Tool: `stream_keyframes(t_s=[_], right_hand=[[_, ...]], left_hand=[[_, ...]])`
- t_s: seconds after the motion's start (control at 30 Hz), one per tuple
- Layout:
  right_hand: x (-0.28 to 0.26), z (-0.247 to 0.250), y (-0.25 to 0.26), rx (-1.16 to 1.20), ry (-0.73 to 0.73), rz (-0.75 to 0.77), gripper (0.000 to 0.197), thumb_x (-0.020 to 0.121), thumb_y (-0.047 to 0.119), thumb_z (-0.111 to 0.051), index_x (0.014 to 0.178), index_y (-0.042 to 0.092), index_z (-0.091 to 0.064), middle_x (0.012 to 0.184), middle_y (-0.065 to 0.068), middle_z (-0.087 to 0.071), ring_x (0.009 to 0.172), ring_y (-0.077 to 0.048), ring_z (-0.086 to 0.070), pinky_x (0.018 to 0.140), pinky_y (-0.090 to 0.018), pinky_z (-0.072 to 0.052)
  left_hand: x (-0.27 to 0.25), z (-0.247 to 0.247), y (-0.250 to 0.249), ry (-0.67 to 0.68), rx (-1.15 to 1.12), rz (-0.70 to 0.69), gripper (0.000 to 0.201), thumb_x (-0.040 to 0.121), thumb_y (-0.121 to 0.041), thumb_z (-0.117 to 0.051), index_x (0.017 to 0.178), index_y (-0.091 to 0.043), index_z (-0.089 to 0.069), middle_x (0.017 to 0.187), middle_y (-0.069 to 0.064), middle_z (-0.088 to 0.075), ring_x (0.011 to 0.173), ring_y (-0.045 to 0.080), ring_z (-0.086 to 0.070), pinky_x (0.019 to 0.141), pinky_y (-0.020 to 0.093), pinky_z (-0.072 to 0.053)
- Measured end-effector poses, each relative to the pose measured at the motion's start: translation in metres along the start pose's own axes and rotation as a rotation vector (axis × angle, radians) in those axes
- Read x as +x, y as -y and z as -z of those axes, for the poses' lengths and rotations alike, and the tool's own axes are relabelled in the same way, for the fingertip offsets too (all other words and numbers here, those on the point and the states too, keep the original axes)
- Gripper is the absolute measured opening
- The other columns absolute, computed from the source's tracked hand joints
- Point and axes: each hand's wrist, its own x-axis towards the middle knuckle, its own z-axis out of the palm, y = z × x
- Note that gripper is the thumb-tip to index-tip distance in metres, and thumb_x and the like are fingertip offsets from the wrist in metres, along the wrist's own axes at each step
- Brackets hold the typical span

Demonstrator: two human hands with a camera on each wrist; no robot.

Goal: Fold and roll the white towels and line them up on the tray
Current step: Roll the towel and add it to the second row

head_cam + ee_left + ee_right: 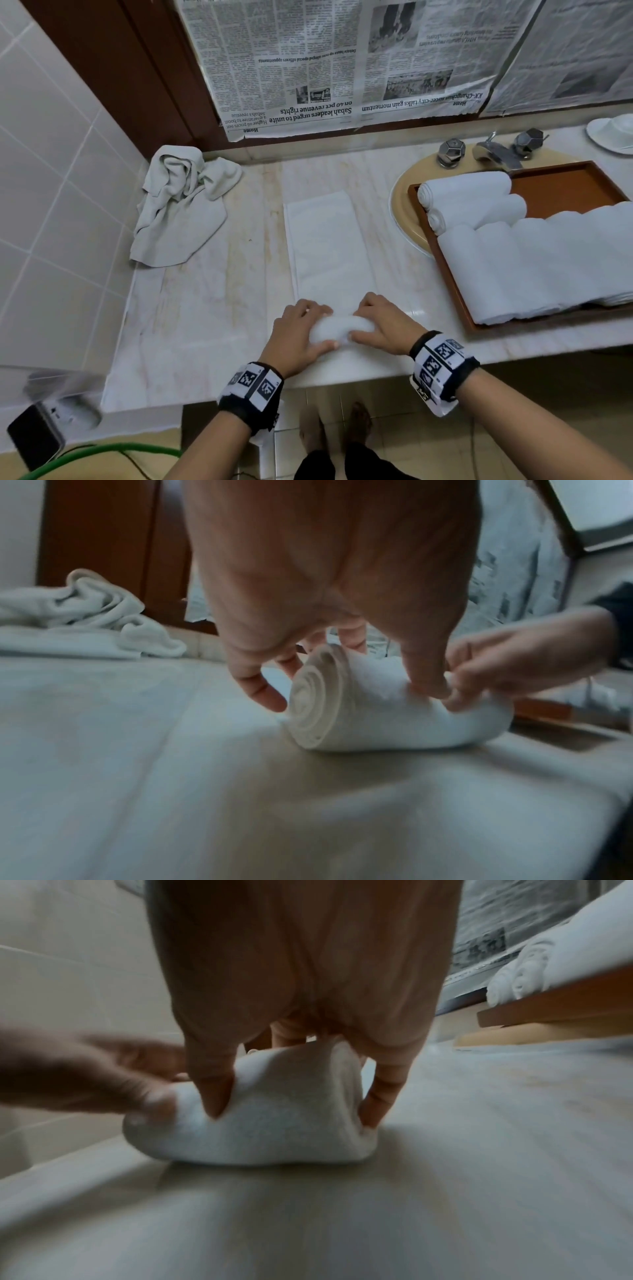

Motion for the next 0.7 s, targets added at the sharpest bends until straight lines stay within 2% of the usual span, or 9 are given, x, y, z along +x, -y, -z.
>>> stream_keyframes(t_s=[0.07,0.17,0.23,0.3,0.4,0.47,0.53,0.6,0.7], right_hand=[[0.005,0.006,0.003,0.001,0.072,-0.017,0.043,0.087,0.054,-0.064,0.117,0.022,-0.067,0.111,0.001,-0.052,0.104,-0.018,-0.052,0.09,-0.031,-0.04],[0.001,0.004,0.007,0.054,0.032,-0.038,0.049,0.091,0.055,-0.059,0.128,0.023,-0.059,0.123,0.002,-0.059,0.115,-0.018,-0.053,0.097,-0.031,-0.04],[-0.008,-0.004,0.01,-0.112,-0.055,0.008,0.05,0.096,0.054,-0.049,0.136,0.024,-0.05,0.13,0.003,-0.056,0.12,-0.018,-0.048,0.098,-0.034,-0.039],[-0.017,-0.012,0.011,-0.297,-0.137,0.095,0.056,0.092,0.06,-0.041,0.138,0.027,-0.046,0.133,0.006,-0.051,0.121,-0.017,-0.045,0.095,-0.035,-0.039],[-0.022,-0.017,0.009,-0.325,-0.099,0.103,0.066,0.085,0.059,-0.057,0.14,0.026,-0.044,0.135,0.005,-0.046,0.121,-0.018,-0.044,0.096,-0.034,-0.041],[-0.021,-0.018,0.007,-0.275,-0.076,0.077,0.062,0.086,0.056,-0.062,0.137,0.023,-0.049,0.132,0.003,-0.048,0.119,-0.018,-0.047,0.096,-0.033,-0.042],[-0.015,-0.013,0.008,-0.153,-0.039,0.034,0.058,0.085,0.056,-0.064,0.132,0.022,-0.055,0.126,0.004,-0.051,0.115,-0.017,-0.048,0.096,-0.033,-0.042],[-0.008,-0.003,0.01,-0.076,0.032,-0.015,0.056,0.083,0.055,-0.068,0.126,0.02,-0.059,0.121,0.002,-0.054,0.112,-0.017,-0.049,0.096,-0.032,-0.041],[0.001,0.009,0.015,0.03,0.124,-0.086,0.051,0.083,0.053,-0.07,0.12,0.019,-0.061,0.117,0.0,-0.061,0.106,-0.017,-0.054,0.088,-0.028,-0.041]], left_hand=[[-0.001,0.001,0.003,0.019,0.018,0.008,0.062,0.077,-0.074,-0.054,0.129,-0.04,-0.055,0.119,-0.016,-0.052,0.109,0.01,-0.048,0.096,0.036,-0.041],[0.004,0.007,0.006,0.093,-0.052,0.071,0.068,0.071,-0.08,-0.048,0.121,-0.036,-0.064,0.107,-0.012,-0.061,0.102,0.01,-0.056,0.095,0.038,-0.044],[0.006,0.01,0.006,0.143,-0.049,0.082,0.069,0.072,-0.081,-0.045,0.119,-0.034,-0.066,0.105,-0.01,-0.063,0.101,0.011,-0.057,0.095,0.038,-0.045],[0.007,0.012,0.005,0.174,-0.089,0.099,0.061,0.078,-0.076,-0.049,0.115,-0.032,-0.068,0.106,-0.008,-0.066,0.101,0.011,-0.059,0.094,0.037,-0.046],[0.005,0.01,0.003,0.175,-0.166,0.11,0.042,0.092,-0.06,-0.055,0.114,-0.027,-0.07,0.107,-0.007,-0.068,0.103,0.011,-0.06,0.095,0.035,-0.046],[0.001,0.004,0.002,0.104,-0.141,0.081,0.041,0.095,-0.058,-0.052,0.119,-0.028,-0.065,0.115,-0.008,-0.064,0.11,0.012,-0.058,0.096,0.031,-0.044],[-0.007,0.0,0.002,-0.004,-0.083,0.021,0.047,0.092,-0.063,-0.05,0.129,-0.034,-0.055,0.127,-0.011,-0.051,0.116,0.01,-0.051,0.097,0.029,-0.041],[-0.012,0.0,0.001,-0.038,0.008,-0.038,0.058,0.085,-0.071,-0.053,0.133,-0.038,-0.049,0.133,-0.014,-0.042,0.117,0.009,-0.044,0.097,0.032,-0.04],[-0.016,-0.003,0.003,-0.037,0.161,-0.048,0.07,0.079,-0.075,-0.055,0.137,-0.036,-0.05,0.135,-0.015,-0.045,0.121,0.01,-0.041,0.098,0.036,-0.04]])
